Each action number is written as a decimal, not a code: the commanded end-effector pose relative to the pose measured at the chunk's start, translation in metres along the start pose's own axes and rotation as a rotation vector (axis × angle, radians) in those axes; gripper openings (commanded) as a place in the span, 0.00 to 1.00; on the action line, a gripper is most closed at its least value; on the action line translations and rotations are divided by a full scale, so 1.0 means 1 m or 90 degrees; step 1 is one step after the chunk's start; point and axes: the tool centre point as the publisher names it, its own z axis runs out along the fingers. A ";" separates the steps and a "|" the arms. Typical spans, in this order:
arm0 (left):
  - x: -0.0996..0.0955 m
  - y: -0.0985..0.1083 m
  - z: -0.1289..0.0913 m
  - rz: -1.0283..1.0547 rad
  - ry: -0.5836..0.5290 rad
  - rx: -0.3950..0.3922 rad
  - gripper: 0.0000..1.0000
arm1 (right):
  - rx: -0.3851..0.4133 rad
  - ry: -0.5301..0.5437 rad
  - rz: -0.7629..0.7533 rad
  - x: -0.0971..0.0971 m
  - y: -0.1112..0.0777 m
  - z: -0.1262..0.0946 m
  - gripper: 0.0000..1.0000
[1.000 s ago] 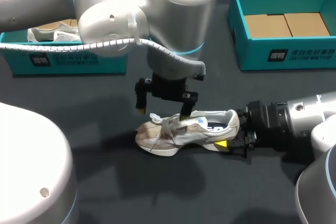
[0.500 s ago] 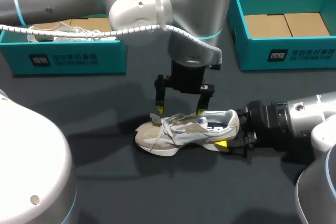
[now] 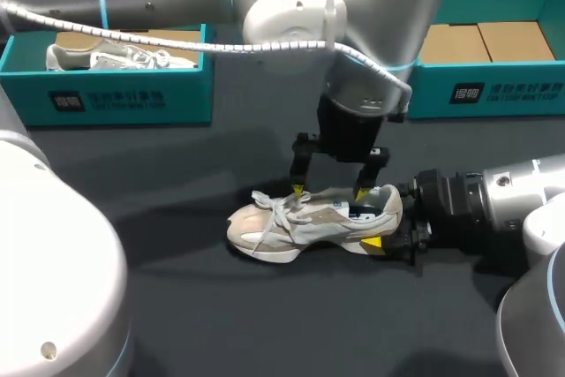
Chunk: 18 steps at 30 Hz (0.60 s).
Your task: Take the shoe out of the shoebox, open the shoe tongue, remove and reinsert the insole, then place the shoe into the shoebox
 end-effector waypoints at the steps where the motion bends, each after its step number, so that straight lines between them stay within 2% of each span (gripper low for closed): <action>1: 0.014 -0.003 0.011 -0.012 -0.036 -0.005 1.00 | 0.003 0.001 0.000 0.000 -0.001 0.001 0.00; 7: 0.019 -0.011 0.022 -0.022 -0.054 -0.020 1.00 | 0.003 0.001 0.000 0.000 -0.001 0.001 0.00; 18: 0.023 -0.003 0.028 -0.017 -0.077 -0.041 0.99 | 0.003 0.001 0.000 0.000 -0.001 0.001 0.00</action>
